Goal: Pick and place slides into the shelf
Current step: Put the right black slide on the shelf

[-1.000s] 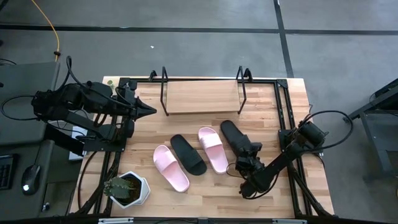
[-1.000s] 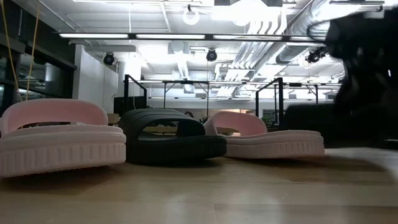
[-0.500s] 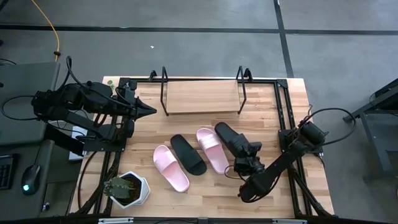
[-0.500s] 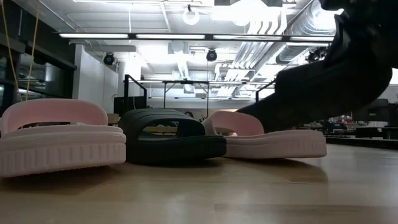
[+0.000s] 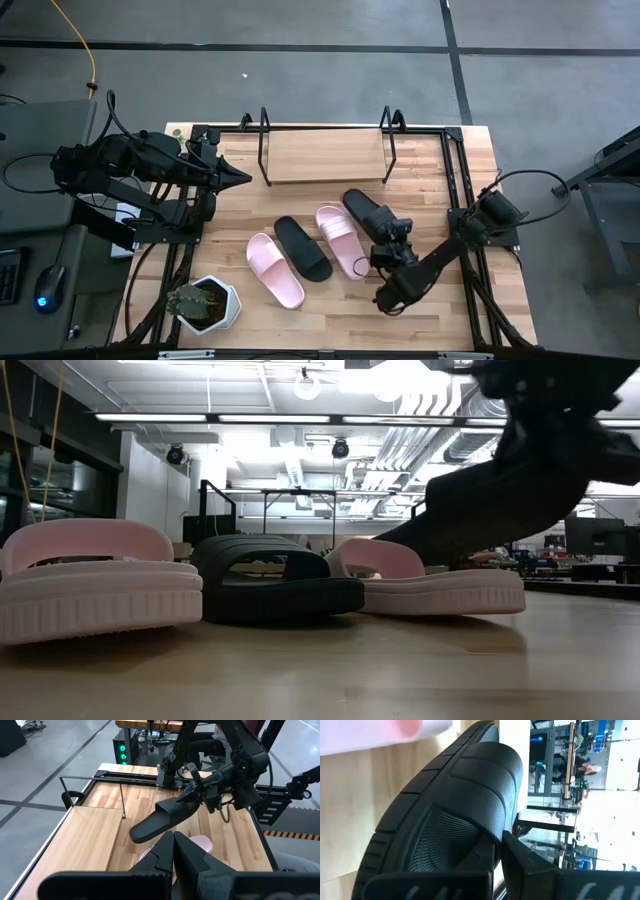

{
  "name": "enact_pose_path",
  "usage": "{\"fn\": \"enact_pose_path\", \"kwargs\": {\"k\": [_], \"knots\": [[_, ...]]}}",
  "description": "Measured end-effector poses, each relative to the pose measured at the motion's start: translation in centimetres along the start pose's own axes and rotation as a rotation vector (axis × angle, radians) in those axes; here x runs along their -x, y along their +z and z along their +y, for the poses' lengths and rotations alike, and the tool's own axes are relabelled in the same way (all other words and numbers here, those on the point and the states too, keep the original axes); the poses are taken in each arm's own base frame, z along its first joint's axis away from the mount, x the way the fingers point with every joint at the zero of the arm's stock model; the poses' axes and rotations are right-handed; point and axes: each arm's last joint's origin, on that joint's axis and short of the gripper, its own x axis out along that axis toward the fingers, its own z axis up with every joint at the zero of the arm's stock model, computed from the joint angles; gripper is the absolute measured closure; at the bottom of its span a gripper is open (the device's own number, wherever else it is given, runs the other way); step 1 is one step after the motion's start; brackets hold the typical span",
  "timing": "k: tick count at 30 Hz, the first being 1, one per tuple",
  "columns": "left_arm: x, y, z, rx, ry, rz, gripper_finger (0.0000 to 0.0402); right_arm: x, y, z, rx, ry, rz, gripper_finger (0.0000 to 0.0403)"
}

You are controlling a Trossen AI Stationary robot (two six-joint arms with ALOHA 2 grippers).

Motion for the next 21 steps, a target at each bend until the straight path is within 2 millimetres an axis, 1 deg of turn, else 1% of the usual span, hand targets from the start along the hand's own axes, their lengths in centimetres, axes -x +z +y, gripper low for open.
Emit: {"fn": "enact_pose_path", "kwargs": {"k": [6,11,16,21], "knots": [[0.0,0.0,0.0,0.0,0.0,0.0,0.0401,-1.4,0.6,-0.8,-0.011,-0.013,0.04,0.0402],[0.0,0.0,0.0,0.0,0.0,0.001,0.0401,-1.9,0.9,-1.3,-0.02,-0.058,0.016,0.0402],[0.0,0.0,0.0,0.0,0.0,0.001,0.0401,-2.0,1.8,-2.2,-0.018,-0.058,0.012,0.0402],[0.0,0.0,0.0,0.0,0.001,0.001,0.0401,-1.8,3.4,-3.9,-0.06,-0.046,-0.002,0.0402]]}}
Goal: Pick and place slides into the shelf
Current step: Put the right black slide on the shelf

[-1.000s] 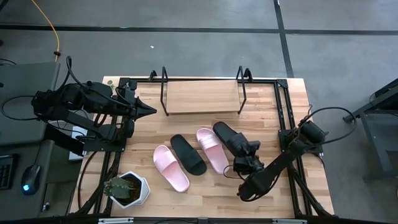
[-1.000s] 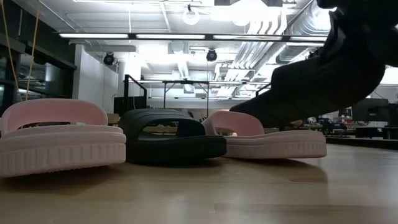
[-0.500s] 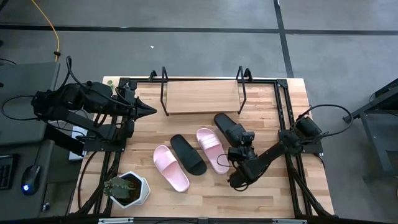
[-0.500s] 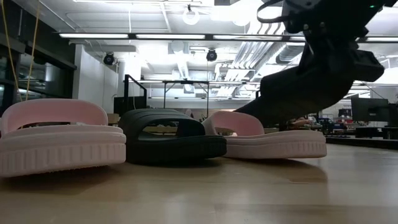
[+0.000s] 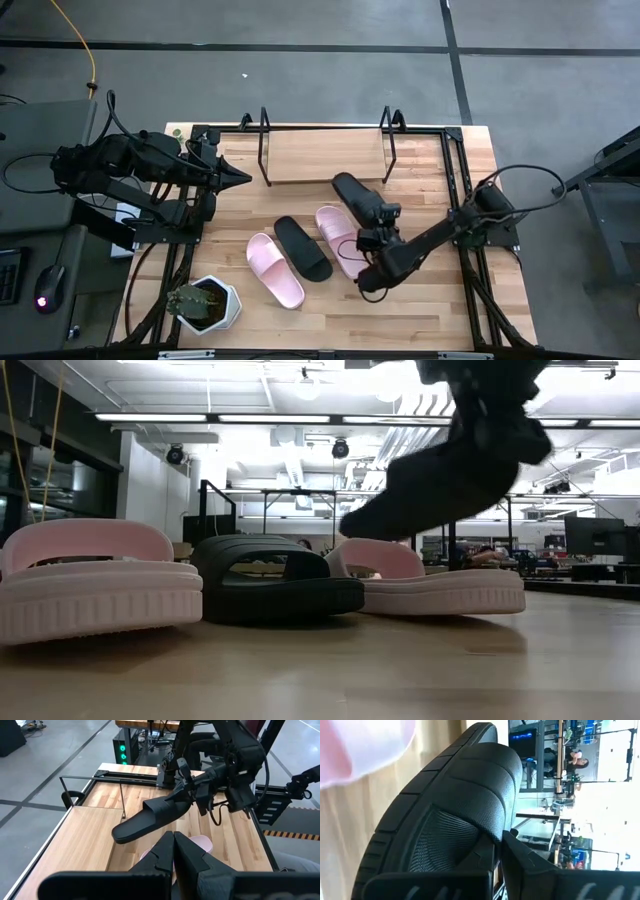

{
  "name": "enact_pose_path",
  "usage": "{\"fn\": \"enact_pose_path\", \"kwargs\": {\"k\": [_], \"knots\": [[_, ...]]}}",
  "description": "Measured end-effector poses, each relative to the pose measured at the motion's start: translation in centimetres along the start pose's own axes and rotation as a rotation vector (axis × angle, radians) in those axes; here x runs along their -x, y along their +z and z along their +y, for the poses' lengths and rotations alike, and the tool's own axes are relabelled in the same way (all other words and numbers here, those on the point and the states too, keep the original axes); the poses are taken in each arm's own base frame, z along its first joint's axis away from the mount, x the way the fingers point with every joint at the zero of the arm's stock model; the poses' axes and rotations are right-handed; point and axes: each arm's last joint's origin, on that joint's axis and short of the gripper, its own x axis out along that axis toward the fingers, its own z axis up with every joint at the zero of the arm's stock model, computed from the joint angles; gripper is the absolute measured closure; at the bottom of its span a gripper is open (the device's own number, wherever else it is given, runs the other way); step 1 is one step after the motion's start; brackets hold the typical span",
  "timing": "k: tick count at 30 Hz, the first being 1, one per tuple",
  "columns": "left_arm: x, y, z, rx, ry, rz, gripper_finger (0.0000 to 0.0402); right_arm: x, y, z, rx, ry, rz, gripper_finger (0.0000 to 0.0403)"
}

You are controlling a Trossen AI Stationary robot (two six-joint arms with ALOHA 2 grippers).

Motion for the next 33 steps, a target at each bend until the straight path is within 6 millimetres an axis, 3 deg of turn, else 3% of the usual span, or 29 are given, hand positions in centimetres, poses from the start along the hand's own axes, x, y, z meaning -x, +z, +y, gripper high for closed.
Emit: {"fn": "enact_pose_path", "kwargs": {"k": [13,33], "knots": [[0.0,-0.4,0.1,-0.009,0.005,0.041,0.0401,-1.9,2.6,-3.7,0.008,-0.019,0.03,0.0402],[0.0,-0.4,0.1,-0.009,0.005,0.041,0.0401,-5.5,4.3,-8.4,-0.024,-0.064,0.104,0.0402]]}}
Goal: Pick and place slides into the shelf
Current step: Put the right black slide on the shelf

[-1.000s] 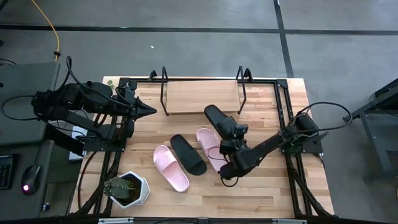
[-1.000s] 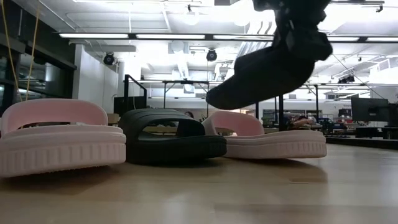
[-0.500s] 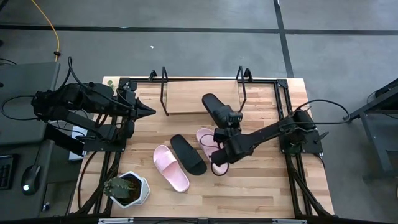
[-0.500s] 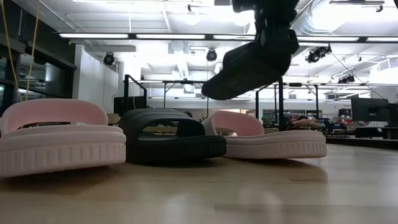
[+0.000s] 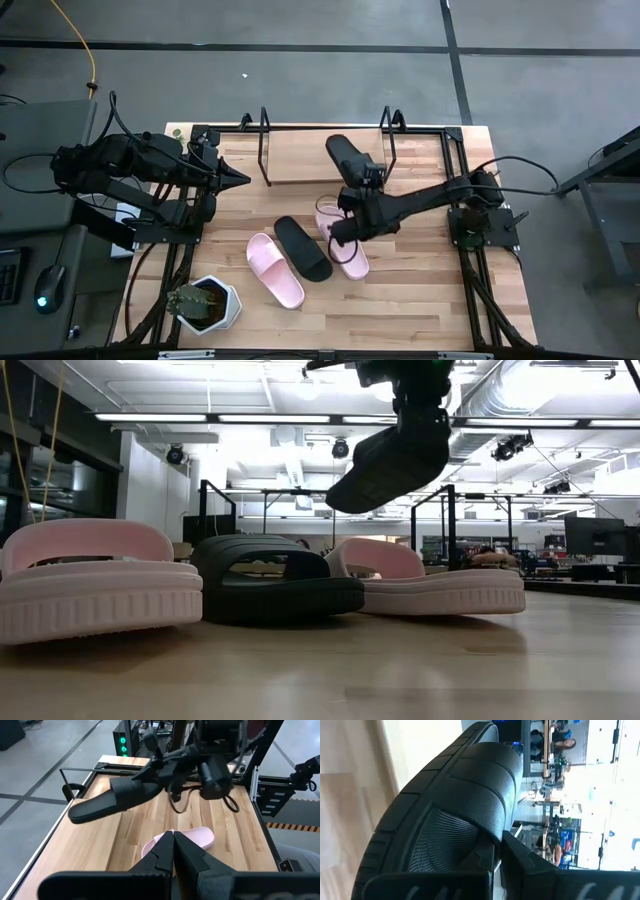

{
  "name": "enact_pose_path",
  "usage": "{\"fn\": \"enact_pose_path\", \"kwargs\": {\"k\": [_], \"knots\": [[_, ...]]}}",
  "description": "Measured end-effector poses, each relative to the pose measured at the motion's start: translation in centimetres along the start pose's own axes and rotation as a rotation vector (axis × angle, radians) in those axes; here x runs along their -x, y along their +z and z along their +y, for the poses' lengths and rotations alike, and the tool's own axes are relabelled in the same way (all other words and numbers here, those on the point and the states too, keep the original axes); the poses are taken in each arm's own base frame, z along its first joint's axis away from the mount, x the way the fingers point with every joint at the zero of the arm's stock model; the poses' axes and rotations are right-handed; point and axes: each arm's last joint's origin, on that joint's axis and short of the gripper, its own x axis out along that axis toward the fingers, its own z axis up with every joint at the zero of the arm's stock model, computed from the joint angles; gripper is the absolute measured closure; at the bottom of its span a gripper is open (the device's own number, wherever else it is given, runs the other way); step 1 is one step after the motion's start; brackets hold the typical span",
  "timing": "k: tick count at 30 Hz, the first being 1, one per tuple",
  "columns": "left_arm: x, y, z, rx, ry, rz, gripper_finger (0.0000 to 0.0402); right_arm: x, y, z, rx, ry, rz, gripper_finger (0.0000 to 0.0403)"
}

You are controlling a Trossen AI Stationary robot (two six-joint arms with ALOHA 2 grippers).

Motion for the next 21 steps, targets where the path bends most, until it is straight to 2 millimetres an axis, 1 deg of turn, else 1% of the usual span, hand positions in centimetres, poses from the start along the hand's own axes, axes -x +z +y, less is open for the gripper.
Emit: {"fn": "enact_pose_path", "kwargs": {"k": [9,21], "knots": [[0.0,0.0,0.0,0.0,0.0,0.0,0.0401,-2.7,0.2,-1.5,-0.007,-0.009,0.076,0.0402],[0.0,0.0,0.0,0.0,0.0,0.0,0.0401,-5.3,0.1,-2.8,-0.03,-0.005,0.158,0.0402]]}}
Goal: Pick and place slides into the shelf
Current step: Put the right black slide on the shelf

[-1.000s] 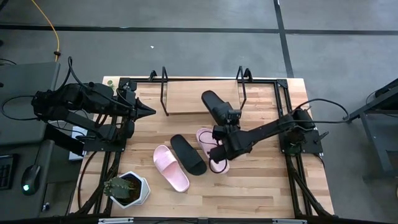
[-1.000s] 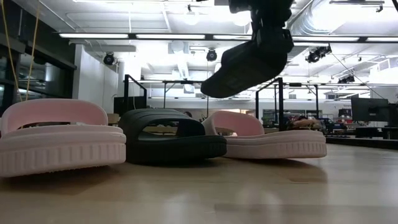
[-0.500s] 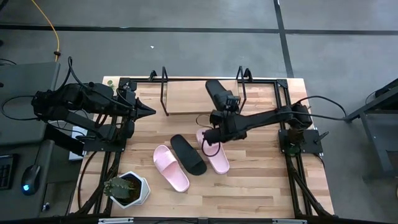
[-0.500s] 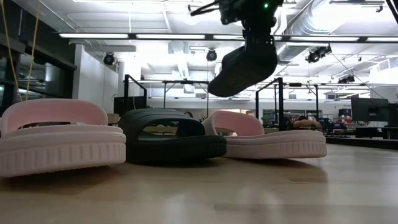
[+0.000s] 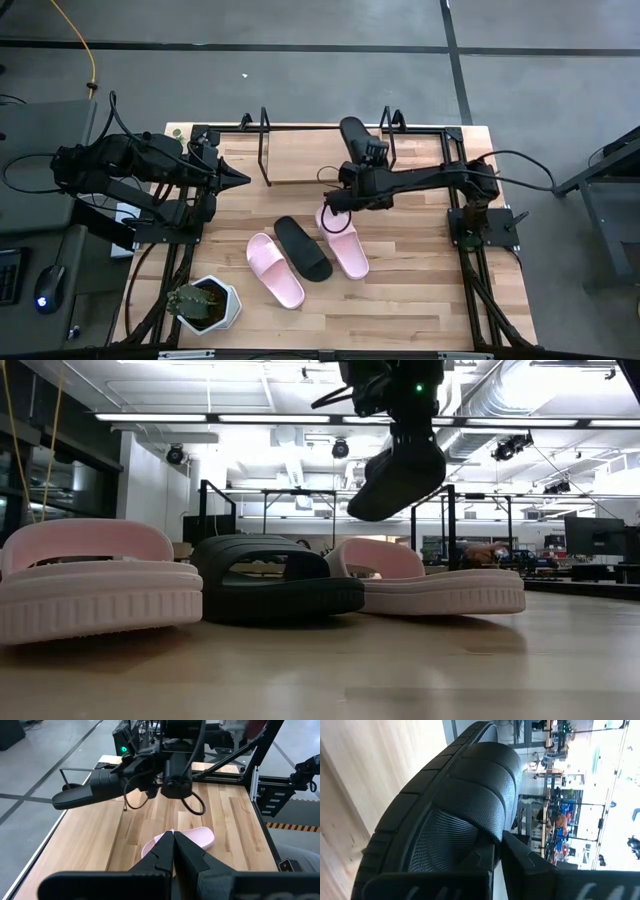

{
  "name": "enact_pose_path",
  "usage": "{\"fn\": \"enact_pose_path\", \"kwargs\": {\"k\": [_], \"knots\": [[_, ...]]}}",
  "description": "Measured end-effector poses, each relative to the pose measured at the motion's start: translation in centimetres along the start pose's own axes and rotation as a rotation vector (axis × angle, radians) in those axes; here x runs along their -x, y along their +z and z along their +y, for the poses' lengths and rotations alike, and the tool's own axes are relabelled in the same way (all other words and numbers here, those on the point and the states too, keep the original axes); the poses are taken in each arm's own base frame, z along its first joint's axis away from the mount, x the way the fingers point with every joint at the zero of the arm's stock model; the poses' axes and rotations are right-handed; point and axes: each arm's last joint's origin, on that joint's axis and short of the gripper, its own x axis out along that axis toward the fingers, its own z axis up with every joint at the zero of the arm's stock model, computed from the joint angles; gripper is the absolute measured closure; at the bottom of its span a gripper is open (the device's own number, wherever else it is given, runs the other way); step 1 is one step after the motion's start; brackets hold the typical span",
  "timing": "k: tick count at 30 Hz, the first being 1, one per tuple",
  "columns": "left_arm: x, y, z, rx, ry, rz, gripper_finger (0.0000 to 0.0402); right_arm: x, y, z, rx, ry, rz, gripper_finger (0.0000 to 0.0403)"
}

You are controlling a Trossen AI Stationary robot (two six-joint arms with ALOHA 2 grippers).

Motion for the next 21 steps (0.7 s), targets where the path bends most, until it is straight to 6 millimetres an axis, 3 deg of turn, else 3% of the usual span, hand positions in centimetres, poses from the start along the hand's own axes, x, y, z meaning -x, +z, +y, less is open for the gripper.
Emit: {"fn": "enact_pose_path", "kwargs": {"k": [9,21], "knots": [[0.0,0.0,0.0,0.0,0.0,0.0,0.0401,-2.1,0.1,-0.9,-0.011,0.015,0.066,0.0402],[0.0,0.0,0.0,0.0,0.0,0.0,0.0401,-4.6,-1.1,0.5,0.011,0.005,0.16,0.0402]]}}
